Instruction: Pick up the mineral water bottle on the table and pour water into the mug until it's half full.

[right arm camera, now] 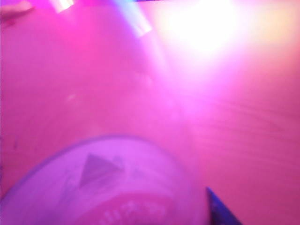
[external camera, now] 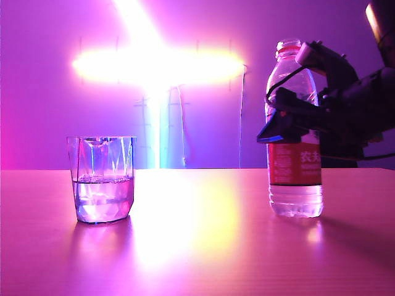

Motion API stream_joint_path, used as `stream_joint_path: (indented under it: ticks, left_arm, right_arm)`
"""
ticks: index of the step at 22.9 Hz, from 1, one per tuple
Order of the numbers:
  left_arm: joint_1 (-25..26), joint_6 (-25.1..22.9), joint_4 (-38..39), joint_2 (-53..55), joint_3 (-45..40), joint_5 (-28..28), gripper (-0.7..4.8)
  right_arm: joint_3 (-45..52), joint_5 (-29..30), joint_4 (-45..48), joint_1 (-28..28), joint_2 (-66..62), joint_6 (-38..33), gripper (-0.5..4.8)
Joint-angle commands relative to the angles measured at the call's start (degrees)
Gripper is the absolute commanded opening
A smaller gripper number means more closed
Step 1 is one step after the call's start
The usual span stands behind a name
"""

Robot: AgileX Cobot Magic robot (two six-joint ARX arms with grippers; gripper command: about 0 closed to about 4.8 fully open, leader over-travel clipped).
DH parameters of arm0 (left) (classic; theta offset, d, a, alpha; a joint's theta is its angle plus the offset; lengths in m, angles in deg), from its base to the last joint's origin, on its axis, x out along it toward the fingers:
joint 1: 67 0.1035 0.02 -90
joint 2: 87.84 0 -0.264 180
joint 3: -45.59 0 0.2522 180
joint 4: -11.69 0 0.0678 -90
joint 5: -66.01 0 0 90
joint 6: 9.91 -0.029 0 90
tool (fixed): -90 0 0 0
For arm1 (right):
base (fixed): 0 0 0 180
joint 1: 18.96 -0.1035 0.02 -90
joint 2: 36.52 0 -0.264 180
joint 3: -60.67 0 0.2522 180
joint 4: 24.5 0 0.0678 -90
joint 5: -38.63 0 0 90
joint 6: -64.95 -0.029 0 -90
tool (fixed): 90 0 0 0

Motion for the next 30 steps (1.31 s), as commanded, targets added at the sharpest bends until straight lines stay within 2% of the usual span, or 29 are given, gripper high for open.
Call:
stream_joint_path:
  ticks: [1, 12, 30]
  left_arm:
    - [0.0, 0.2, -0.5, 0.1, 0.2, 0.2, -0.02]
    - [0.0, 0.2, -0.5, 0.1, 0.2, 0.2, -0.02]
    - [0.2, 0.2, -0.5, 0.1, 0.2, 0.2, -0.02]
  right_arm:
    - [1.9, 0.2, 0.9, 0.0, 2.4, -0.9, 4.06]
    - [9.2, 0.7, 0.6, -0.1, 13.2, -4.2, 4.11]
    - [10.8, 0.2, -15.1, 0.0, 26.9, -4.6, 4.33]
